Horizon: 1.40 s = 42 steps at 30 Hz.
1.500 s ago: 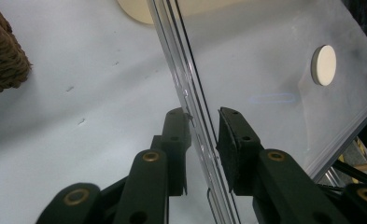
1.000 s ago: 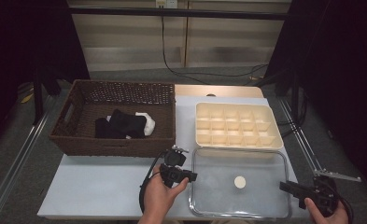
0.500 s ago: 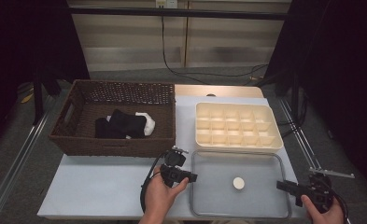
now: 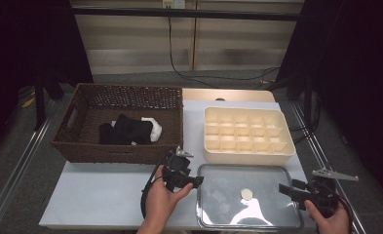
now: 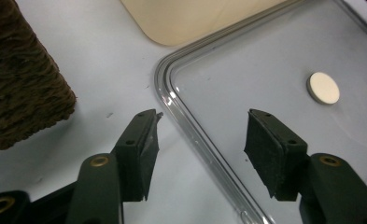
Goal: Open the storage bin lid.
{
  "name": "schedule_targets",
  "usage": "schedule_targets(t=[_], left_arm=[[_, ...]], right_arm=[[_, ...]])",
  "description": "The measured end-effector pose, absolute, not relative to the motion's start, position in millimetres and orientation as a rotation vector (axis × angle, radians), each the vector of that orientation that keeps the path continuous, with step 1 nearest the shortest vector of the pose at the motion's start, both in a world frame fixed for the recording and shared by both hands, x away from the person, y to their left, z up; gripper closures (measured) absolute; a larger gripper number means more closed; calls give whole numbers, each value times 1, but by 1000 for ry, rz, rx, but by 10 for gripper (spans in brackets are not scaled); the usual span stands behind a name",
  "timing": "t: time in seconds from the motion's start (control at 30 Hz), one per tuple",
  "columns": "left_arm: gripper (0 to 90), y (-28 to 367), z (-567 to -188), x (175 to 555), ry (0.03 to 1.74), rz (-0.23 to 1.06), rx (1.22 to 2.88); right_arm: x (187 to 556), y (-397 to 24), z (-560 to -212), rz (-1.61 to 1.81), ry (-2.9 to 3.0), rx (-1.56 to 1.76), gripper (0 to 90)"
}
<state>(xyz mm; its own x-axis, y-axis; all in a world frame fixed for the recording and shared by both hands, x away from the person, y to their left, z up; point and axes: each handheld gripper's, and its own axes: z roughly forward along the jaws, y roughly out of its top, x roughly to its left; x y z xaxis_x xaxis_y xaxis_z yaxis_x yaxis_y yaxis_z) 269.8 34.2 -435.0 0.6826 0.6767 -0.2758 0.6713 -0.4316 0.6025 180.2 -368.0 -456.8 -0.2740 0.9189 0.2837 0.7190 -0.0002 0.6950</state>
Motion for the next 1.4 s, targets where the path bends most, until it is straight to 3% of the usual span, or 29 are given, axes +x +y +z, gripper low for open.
schedule_targets(t=[0.4, 1.4], left_arm=[[322, 50, -431, 272, 951, 61, 2235], [297, 128, -428, 280, 1023, 160, 2238]], right_arm=[[199, -335, -461, 1152, 2164, 1487, 166], [222, -300, -481, 1095, 2319, 1276, 158]])
